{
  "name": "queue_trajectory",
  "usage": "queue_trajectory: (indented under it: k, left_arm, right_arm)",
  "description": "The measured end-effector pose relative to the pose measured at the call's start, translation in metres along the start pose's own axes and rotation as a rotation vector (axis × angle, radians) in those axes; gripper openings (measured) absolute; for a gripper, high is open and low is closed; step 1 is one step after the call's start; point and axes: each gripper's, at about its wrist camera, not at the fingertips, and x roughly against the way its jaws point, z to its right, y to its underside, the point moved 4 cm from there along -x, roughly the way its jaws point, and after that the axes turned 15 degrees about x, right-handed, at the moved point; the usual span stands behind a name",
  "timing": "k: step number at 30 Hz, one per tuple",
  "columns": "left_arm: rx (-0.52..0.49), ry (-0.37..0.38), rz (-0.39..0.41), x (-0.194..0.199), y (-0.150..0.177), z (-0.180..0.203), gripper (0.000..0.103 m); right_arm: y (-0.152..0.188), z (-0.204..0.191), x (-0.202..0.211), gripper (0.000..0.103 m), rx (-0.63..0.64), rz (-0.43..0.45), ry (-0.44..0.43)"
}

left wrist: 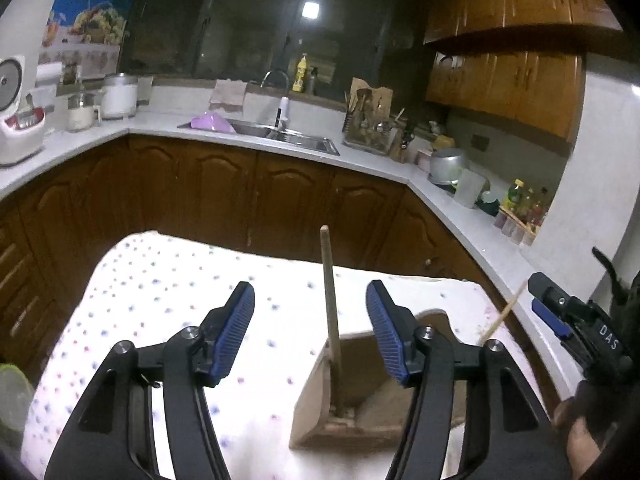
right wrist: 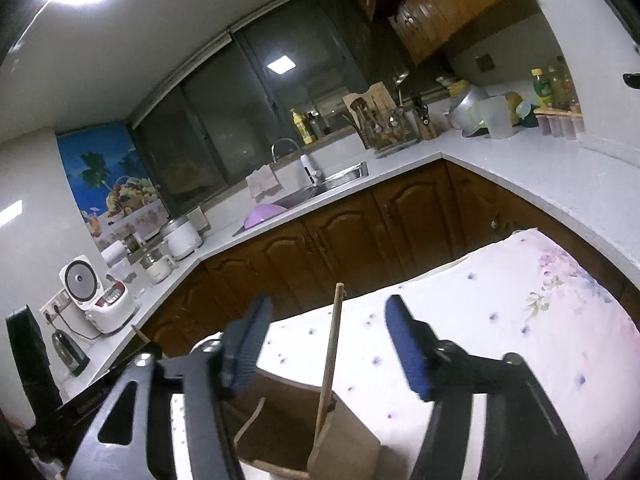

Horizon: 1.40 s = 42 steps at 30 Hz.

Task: Organize utensils
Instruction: 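Lower the chopsticks into the holder and open both tools, then move both open tools back down toward the remaining utensils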

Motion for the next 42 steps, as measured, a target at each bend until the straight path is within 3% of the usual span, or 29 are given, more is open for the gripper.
queue_trajectory:
  k: [6, 9, 15, 30, 42]
  left_arm:
    - [0.006, -0.016, -0.007, 0.033, 0.014, -0.014, 0.082]
    - [-0.015, -0.032, -0.021, 0.049, 0.027, -0.020, 0.087]
    - [-0.061, -0.053, -0.059, 0.083, 0.063, -0.031, 0.087]
    - [-0.112, -0.074, -0.213, 0.145, 0.160, -0.058, 0.087]
    - [-0.124, -0.065, -0.277, 0.148, 0.188, -0.051, 0.087]
  right_arm:
    - [0.004, -0.005, 0.031, 0.090, 0.000, 0.014, -0.042]
    - [0.012, -0.010, 0.052, 0.092, 0.016, 0.018, -0.062]
    - [0.039, -0.025, 0.087, 0.092, 0.058, -0.030, -0.096]
    - [0.117, -0.039, 0.170, 0.092, 0.116, -0.148, -0.052]
    - [0.156, -0.024, 0.186, 0.092, 0.091, -0.223, -0.012]
